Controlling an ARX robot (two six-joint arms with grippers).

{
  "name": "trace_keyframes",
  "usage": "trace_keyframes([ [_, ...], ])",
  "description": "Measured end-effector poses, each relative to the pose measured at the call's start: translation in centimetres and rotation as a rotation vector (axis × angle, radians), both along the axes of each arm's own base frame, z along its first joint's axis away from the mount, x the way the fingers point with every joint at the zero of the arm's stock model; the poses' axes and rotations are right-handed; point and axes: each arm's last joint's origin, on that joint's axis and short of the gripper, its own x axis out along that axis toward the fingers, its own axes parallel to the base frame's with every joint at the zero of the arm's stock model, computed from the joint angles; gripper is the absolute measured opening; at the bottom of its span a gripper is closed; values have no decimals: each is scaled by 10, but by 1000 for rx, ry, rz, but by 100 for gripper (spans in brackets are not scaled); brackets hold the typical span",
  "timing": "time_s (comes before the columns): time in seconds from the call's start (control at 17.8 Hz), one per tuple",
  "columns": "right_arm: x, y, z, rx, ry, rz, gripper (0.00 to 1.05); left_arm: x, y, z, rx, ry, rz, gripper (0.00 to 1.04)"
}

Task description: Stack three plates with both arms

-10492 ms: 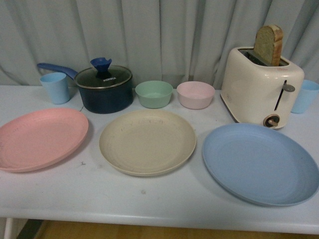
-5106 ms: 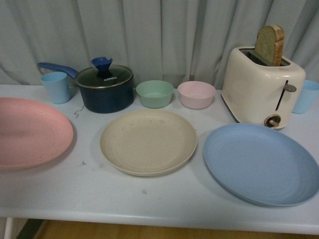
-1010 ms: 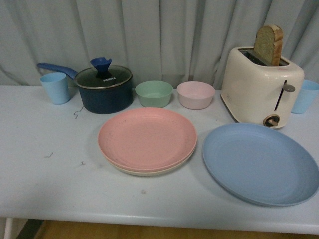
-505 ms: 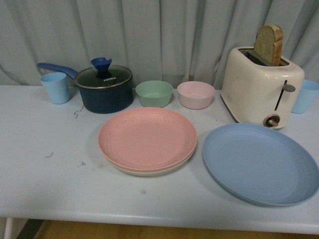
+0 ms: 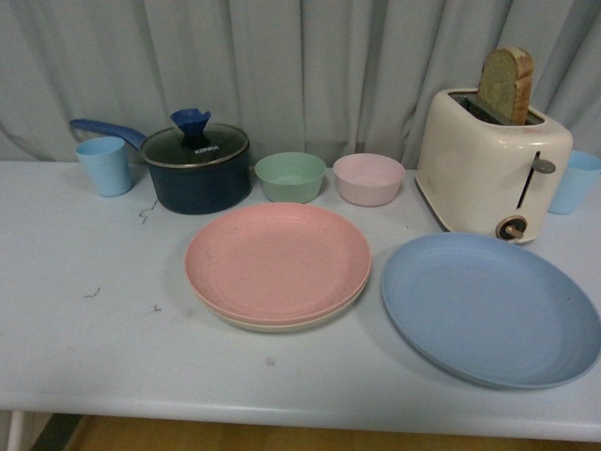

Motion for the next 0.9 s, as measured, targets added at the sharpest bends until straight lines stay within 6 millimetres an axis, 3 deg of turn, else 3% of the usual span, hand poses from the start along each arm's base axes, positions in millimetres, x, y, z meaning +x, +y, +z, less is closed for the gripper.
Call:
trace_keyframes([
  [0.28,0,0,0,0,0,0,98,0,0,1,0,-7,-1,2],
  [0.56,0,0,-1,8,12,17,98,0,0,1,0,-6,-1,52],
  [0.62,2,-2,-2,64,101,127,98,0,0,1,0,-6,0,61],
  [0.73,11,-11,6,199,152,271,98,0,0,1,0,-7,1,79],
  [0.9,27,-22,30,210,80,387,98,0,0,1,2,-7,-1,100],
])
